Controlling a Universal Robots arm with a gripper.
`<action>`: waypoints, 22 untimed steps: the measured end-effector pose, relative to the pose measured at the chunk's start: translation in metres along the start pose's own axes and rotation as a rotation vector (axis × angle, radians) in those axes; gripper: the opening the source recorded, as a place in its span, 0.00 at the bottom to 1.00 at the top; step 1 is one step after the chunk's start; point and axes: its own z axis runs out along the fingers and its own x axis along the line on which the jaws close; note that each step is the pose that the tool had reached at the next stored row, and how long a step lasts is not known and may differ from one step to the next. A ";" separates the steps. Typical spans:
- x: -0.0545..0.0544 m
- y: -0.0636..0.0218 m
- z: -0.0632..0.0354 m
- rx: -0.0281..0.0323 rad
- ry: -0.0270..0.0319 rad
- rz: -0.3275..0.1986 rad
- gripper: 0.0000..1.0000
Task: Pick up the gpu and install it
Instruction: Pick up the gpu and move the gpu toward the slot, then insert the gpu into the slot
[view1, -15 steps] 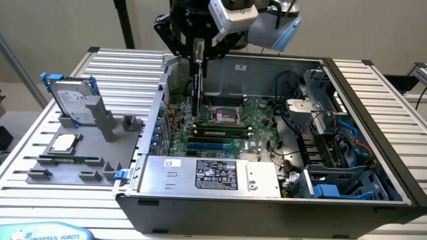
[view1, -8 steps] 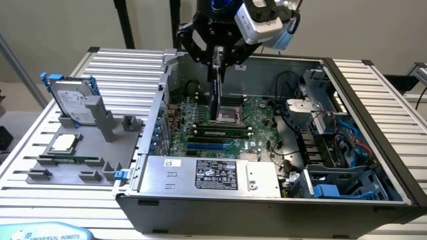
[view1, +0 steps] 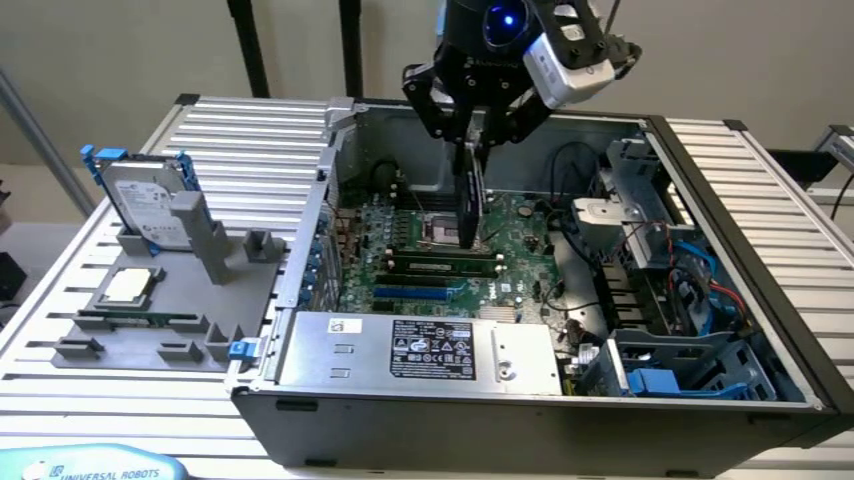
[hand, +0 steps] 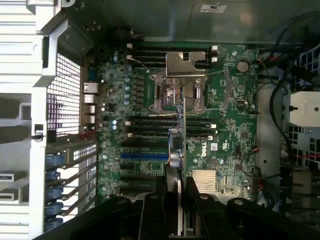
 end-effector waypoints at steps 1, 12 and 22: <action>-0.005 0.0004 0.0018 0.0008 -0.0001 0.000 0.27; -0.020 0.0006 0.0098 0.0022 0.0000 0.000 0.27; -0.020 0.0006 0.0098 0.0023 0.0000 0.000 0.27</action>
